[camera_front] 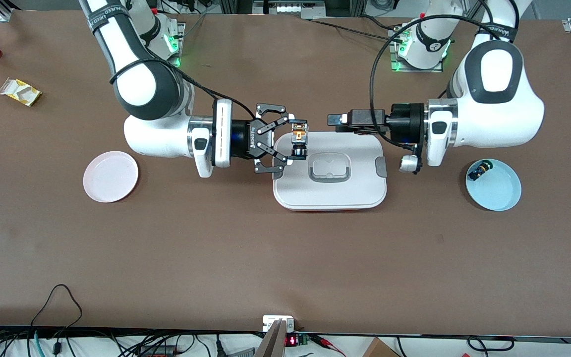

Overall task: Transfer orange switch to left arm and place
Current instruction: 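Carry the switch above the box while the left gripper reaches toward it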

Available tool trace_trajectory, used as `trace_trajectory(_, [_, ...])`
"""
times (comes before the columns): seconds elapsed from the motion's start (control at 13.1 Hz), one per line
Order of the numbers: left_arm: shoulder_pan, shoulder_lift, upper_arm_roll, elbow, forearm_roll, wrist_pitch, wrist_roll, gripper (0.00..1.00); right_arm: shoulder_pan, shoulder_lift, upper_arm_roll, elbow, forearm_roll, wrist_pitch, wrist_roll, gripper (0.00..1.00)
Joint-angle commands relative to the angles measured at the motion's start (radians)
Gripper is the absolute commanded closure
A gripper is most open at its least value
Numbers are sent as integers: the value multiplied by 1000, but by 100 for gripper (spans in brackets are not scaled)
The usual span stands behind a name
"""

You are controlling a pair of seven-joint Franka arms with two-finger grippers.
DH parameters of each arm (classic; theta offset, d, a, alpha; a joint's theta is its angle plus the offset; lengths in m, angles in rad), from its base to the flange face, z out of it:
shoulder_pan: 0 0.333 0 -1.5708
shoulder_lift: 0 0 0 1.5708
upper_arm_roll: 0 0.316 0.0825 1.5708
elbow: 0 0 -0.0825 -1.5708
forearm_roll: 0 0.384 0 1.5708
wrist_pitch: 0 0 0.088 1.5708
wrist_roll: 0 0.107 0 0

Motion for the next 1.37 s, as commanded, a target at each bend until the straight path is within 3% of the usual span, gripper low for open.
trace_trajectory(0.0, [-36,22,3,22,-37,41,72,6,9,-3,-3,10,24,17,-8,84])
trace_trajectory(0.31, [-103,40,3,25,-136,122,109,7,19,-3,-6,10,25,17,-11,84])
trace_trajectory(0.46, [-103,43,5,23,-141,133,116,16,25,-3,-11,8,25,17,-9,83])
trace_trajectory(0.69, [-102,67,5,31,-144,136,168,18,42,-3,-26,8,25,31,-6,82])
trace_trajectory(0.76, [-100,72,5,31,-146,136,198,23,45,-3,-33,8,25,31,-5,82])
trace_trajectory(0.92, [-97,75,7,29,-152,145,215,46,48,-3,-34,7,25,33,0,81])
trace_trajectory(1.14, [-97,71,7,29,-150,144,212,72,60,-3,-48,7,25,40,2,81])
trace_trajectory(1.3, [-96,71,5,29,-150,144,212,76,60,-3,-48,7,25,40,2,81])
